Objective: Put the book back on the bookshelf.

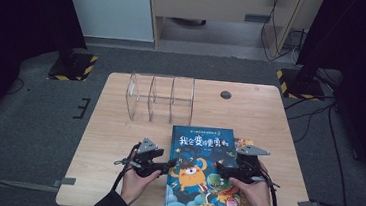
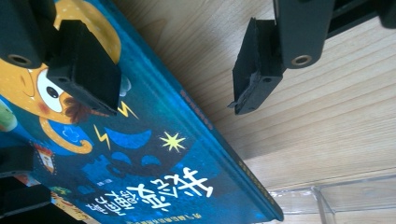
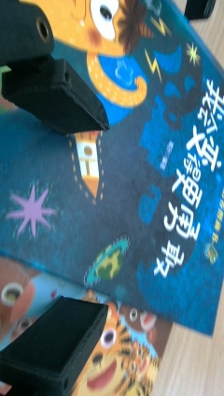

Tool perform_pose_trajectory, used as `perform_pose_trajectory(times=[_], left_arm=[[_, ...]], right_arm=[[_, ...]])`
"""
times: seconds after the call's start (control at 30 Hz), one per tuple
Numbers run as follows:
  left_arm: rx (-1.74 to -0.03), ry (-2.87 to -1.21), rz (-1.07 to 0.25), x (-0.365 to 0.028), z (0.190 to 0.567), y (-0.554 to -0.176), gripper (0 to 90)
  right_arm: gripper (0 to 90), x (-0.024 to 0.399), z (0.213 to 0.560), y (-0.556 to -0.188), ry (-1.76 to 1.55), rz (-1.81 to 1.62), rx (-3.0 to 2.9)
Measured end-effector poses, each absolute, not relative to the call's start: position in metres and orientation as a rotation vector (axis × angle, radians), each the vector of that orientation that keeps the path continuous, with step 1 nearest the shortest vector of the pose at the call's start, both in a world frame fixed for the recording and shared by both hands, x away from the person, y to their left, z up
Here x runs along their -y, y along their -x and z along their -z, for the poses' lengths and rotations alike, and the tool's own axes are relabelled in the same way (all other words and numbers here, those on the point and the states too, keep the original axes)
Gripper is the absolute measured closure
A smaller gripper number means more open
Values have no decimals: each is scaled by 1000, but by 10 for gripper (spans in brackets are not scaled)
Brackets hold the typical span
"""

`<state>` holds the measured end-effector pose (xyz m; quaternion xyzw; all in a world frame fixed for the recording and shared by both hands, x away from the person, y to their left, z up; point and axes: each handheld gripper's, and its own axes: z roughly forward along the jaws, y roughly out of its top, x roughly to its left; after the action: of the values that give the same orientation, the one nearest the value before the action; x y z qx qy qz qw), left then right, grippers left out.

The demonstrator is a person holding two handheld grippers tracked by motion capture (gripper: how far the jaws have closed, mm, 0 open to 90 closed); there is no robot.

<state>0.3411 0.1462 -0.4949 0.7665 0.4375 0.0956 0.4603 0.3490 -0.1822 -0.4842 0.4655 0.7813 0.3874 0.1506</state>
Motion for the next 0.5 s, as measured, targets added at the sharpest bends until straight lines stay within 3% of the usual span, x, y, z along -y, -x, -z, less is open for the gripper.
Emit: perform_pose_trajectory(times=[0.5], left_arm=[[-1065, -1897, -176, -147, 496, -344, 293]], right_arm=[[118, 169, 484, -347, -1289, -1122, -2281]])
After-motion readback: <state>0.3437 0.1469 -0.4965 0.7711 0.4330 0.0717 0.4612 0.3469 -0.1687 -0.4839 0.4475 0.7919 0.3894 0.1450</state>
